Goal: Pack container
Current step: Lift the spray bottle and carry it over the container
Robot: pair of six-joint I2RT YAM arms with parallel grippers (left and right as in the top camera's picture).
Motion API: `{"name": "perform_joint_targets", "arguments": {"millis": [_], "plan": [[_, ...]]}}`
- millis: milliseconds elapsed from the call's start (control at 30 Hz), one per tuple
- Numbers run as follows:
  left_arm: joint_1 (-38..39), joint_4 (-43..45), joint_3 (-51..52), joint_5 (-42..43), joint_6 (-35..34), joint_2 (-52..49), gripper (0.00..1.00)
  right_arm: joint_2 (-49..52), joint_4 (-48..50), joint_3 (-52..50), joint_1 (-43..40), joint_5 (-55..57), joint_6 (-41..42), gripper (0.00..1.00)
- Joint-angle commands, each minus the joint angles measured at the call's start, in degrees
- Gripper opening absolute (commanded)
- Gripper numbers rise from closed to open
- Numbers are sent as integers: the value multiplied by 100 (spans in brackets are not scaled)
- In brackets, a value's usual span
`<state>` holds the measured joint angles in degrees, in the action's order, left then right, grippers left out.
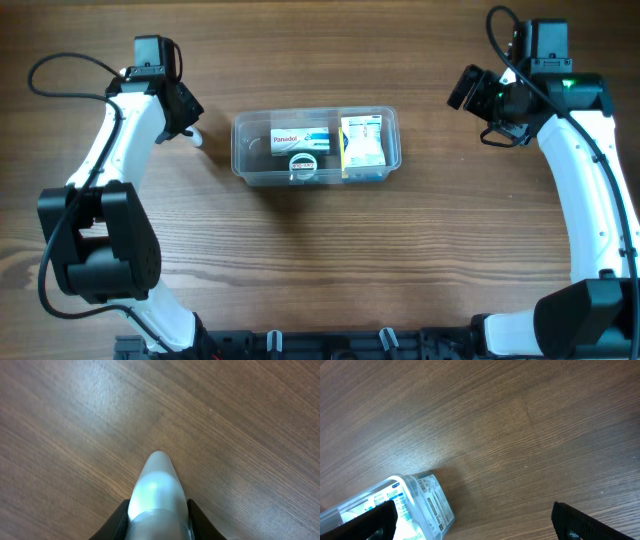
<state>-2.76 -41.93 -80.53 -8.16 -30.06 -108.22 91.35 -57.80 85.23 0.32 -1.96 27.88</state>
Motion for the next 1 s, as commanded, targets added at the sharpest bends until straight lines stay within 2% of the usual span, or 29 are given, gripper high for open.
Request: {"name": "perform_joint_targets", "arguments": {"millis": [0, 133, 533, 767, 967], "plan": [[-52, 105, -7, -133, 1027, -48, 22, -114, 20, 52, 4, -72, 68, 100], [-50, -92, -7, -136, 1344, 63, 24, -114, 20, 52, 4, -72, 68, 100], [101, -428, -7, 238, 1513, 1143, 24, -114, 20, 52, 4, -74, 68, 100], [695, -634, -7, 785, 1775, 2323, 25, -114, 20, 52, 4, -72, 68, 99], [1543, -879, -7, 813, 1797, 2935, 26, -114, 20, 52, 4, -72, 68, 100]]}}
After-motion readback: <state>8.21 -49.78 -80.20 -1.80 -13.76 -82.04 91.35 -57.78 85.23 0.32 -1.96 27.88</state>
